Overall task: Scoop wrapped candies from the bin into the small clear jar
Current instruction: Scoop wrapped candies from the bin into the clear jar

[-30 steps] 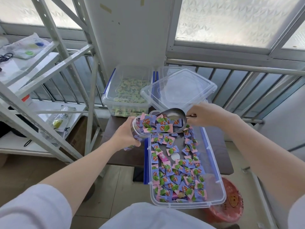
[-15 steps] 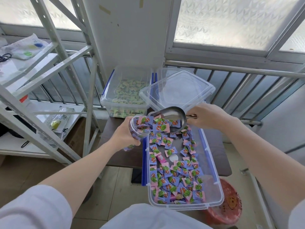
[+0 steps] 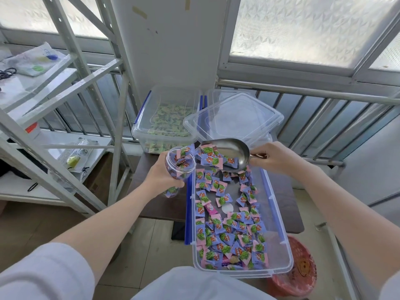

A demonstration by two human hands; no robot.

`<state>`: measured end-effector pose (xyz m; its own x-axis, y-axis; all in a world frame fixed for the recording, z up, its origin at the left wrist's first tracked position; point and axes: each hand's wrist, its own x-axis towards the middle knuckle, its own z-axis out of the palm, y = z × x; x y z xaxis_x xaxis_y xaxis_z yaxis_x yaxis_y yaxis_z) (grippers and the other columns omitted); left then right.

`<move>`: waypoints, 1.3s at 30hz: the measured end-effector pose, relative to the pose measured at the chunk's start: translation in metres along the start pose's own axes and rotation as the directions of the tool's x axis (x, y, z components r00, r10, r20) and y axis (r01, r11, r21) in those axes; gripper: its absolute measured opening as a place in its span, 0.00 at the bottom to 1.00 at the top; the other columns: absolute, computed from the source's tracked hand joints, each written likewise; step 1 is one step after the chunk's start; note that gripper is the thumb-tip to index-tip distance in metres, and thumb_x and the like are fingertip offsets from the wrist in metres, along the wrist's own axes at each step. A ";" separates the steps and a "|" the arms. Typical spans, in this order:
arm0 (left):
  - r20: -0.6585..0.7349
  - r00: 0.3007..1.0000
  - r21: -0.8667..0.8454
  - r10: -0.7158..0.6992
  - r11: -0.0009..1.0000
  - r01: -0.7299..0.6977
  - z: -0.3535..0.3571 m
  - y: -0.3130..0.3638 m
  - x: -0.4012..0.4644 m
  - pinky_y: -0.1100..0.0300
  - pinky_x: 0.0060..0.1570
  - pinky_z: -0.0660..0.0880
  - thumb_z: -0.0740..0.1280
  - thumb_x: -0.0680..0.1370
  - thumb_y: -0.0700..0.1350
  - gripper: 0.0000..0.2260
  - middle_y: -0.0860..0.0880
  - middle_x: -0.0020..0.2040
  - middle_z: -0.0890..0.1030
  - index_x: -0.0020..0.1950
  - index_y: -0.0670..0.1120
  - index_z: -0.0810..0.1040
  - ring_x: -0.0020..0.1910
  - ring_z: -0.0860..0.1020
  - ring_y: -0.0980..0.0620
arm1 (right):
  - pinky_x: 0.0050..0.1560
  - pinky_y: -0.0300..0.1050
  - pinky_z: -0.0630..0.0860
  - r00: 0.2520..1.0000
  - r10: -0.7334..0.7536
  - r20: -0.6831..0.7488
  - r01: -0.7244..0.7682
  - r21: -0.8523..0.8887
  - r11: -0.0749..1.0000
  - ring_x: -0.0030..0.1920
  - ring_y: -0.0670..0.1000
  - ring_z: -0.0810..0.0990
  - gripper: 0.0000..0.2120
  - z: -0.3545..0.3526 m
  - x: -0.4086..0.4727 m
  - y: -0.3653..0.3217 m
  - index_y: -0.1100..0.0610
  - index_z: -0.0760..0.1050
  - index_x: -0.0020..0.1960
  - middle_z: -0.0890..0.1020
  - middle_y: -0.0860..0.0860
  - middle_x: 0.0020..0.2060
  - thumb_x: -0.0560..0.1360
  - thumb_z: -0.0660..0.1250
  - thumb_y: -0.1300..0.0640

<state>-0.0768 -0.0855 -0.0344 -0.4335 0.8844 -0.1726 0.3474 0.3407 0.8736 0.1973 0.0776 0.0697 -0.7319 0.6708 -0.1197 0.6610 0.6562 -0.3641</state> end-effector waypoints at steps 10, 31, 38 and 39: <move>0.037 0.999 -0.001 0.006 1.000 -0.006 0.008 0.006 0.001 0.54 0.56 0.77 0.79 0.59 0.39 0.37 0.55 0.53 0.81 0.63 0.55 0.67 0.53 0.80 0.53 | 0.32 0.45 0.62 0.999 -0.035 0.025 0.037 -0.073 0.997 0.30 0.51 0.65 0.14 0.004 0.011 -0.025 0.62 0.71 0.35 0.71 0.51 0.26 0.74 0.64 0.54; 0.090 0.996 0.202 0.014 0.979 -0.032 0.005 -0.002 -0.005 0.71 0.38 0.70 0.77 0.60 0.36 0.36 0.54 0.50 0.79 0.63 0.53 0.66 0.46 0.78 0.55 | 0.29 0.40 0.65 0.995 -0.038 0.090 0.073 -0.431 0.900 0.31 0.55 0.72 0.10 -0.010 0.032 -0.057 0.58 0.79 0.41 0.82 0.54 0.36 0.71 0.62 0.53; 0.065 0.998 0.177 0.000 0.984 -0.012 0.001 -0.001 -0.006 0.71 0.38 0.70 0.78 0.60 0.36 0.37 0.54 0.50 0.79 0.63 0.52 0.66 0.46 0.78 0.56 | 0.31 0.45 0.65 0.995 0.007 0.099 0.020 -0.267 0.964 0.28 0.53 0.66 0.18 -0.007 0.027 -0.031 0.56 0.65 0.26 0.69 0.50 0.24 0.72 0.63 0.51; 0.062 0.998 0.172 -0.008 0.985 -0.003 0.001 0.000 -0.007 0.72 0.37 0.69 0.78 0.60 0.36 0.36 0.56 0.49 0.79 0.62 0.53 0.66 0.44 0.78 0.59 | 0.31 0.45 0.64 0.994 0.011 0.108 0.013 -0.218 0.976 0.28 0.52 0.64 0.18 -0.003 0.025 -0.026 0.57 0.65 0.27 0.68 0.51 0.24 0.71 0.63 0.50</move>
<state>-0.0734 -0.0914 -0.0335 -0.3837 0.8999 -0.2074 0.4867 0.3879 0.7828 0.1621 0.0788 0.0790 -0.7385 0.6366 -0.2223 0.6714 0.7247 -0.1550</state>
